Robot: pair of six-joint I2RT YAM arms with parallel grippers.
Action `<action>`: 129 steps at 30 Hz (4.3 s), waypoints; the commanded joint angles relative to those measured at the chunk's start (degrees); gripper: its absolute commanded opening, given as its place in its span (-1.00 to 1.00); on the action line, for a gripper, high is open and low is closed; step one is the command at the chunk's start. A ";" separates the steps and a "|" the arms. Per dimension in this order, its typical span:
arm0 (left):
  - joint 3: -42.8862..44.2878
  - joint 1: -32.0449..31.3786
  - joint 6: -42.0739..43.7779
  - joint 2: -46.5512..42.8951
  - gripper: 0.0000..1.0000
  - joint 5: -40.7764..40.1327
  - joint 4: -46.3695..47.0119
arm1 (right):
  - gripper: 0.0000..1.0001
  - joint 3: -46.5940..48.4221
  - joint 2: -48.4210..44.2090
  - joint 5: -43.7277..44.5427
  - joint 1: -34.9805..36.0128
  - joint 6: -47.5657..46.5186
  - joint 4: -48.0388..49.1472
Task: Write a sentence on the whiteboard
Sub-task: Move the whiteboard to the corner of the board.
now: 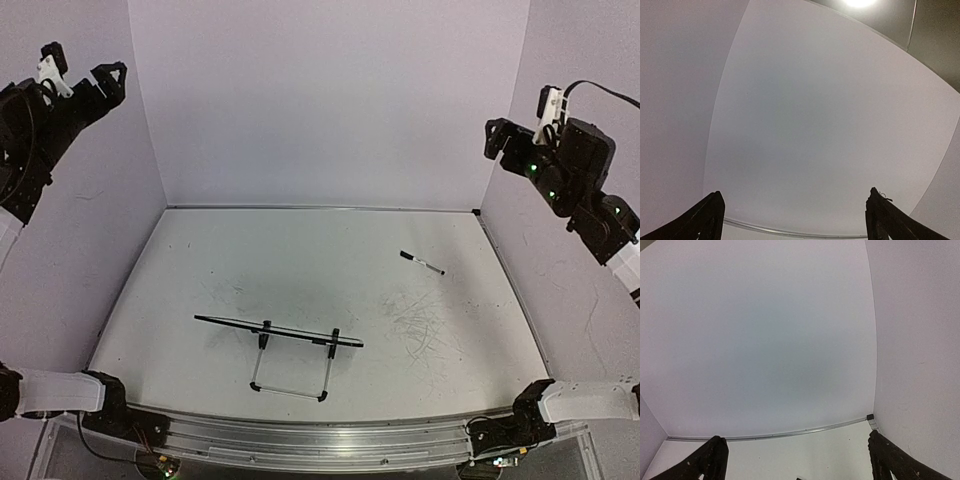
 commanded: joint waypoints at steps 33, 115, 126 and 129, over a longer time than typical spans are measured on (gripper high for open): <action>-23.63 -3.23 -8.32 10.68 0.99 9.77 -25.28 | 0.90 -12.61 19.05 -40.82 3.96 -6.30 -14.48; -37.93 -6.29 -17.71 -1.15 0.99 7.79 -11.91 | -1.00 31.38 58.71 9.44 47.89 -2.13 -33.49; -44.32 -8.37 -21.99 -2.37 0.99 13.96 -5.51 | -1.00 37.18 63.12 22.97 46.63 14.46 -38.36; -46.03 -11.01 -23.32 -2.59 0.98 14.27 -3.53 | -1.00 38.81 63.81 21.77 45.81 15.07 -38.49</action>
